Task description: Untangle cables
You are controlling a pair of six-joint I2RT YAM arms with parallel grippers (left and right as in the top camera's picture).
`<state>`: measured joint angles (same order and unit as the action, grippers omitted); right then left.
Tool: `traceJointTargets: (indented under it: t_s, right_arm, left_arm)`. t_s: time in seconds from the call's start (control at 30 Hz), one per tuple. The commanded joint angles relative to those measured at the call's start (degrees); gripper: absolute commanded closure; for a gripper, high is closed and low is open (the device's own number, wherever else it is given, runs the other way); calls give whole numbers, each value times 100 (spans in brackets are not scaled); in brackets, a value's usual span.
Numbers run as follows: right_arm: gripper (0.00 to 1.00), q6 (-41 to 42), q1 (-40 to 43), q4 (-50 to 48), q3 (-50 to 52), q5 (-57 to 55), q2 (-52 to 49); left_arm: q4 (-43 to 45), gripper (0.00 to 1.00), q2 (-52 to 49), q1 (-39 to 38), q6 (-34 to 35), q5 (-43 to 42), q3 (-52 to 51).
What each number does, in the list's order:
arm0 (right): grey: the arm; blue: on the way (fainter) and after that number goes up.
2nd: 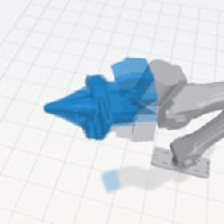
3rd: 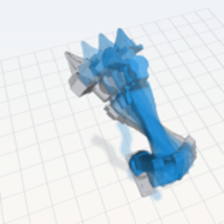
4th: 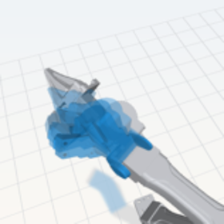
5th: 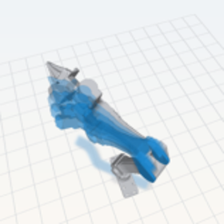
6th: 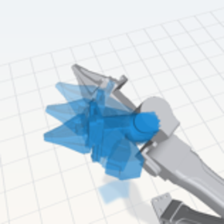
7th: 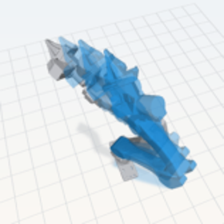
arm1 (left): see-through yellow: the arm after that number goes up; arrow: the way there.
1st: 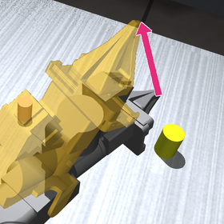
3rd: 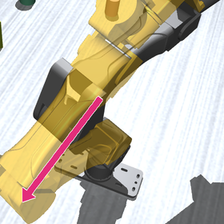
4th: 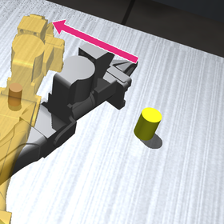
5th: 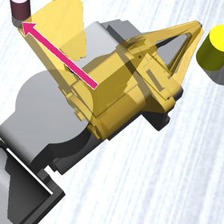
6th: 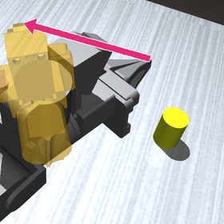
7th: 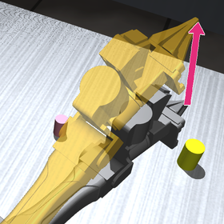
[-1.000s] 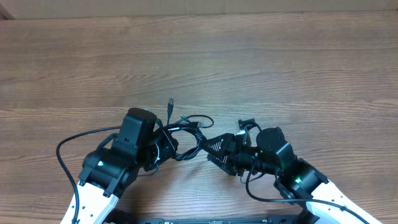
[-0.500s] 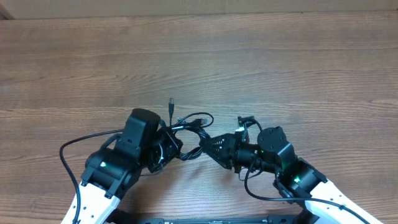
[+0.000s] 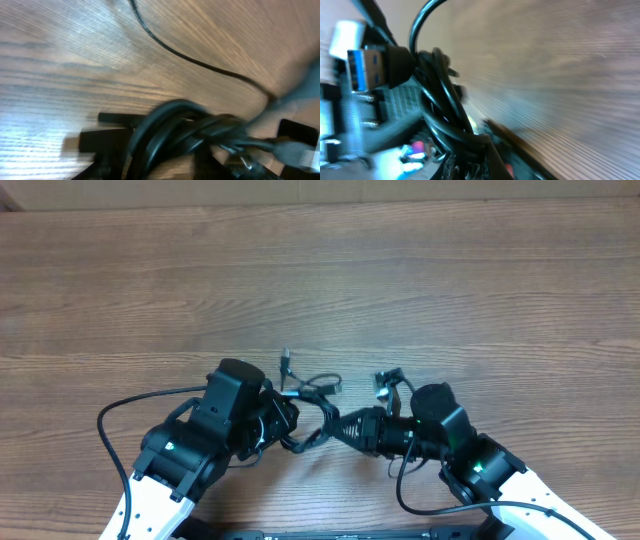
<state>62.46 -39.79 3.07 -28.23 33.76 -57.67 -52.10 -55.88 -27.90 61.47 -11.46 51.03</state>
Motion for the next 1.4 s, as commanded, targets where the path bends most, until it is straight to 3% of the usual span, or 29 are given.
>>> traceJointTargets:
  t_s: [0.0, 0.07, 0.17, 0.27, 0.3, 0.37, 0.5, 0.63, 0.93, 1.07, 1.23, 1.37]
  right_arm:
    - [96, -970, -31, 553, -68, 39, -22]
    - [96, -1204, -31, 693, -68, 9, -22]
    - [96, -1355, -31, 691, -68, 39, -22]
    - [96, -1504, -31, 695, -68, 42, -22]
    - [96, -1502, -31, 697, -68, 44, -22]
    - [96, -1502, -31, 693, -68, 42, -22]
    - [96, -1504, -31, 682, -68, -2, -22]
    - [96, -1631, -31, 647, -68, -72, -22]
    - [96, -1537, -28, 509, -68, -162, -22]
    - [96, -800, -28, 271, -68, -553, -22]
    - [96, 684, -28, 151, -68, -1296, -22]
    - [96, 1340, -31, 144, -68, -1735, -22]
  left_arm:
    - [-157, 36, 131, 310, -195, 94, 164]
    - [-260, 23, 129, 424, -195, 94, 164]
    - [-315, 19, 125, 494, -243, 98, 164]
    - [-260, 27, 125, 507, -492, 96, 164]
    - [-238, 37, 125, 507, -621, 94, 164]
    - [-210, 43, 125, 507, -960, 92, 164]
    - [-188, 44, 125, 505, -2153, -153, 164]
    - [-190, 46, 125, 505, -2680, -341, 164]
    - [-190, 50, 125, 501, -2677, -378, 164]
    - [-184, 41, 125, 501, -2618, -511, 164]
    - [-46, 41, 125, 501, -1766, -509, 164]
    - [-13, 42, 116, 501, -1104, -507, 164]
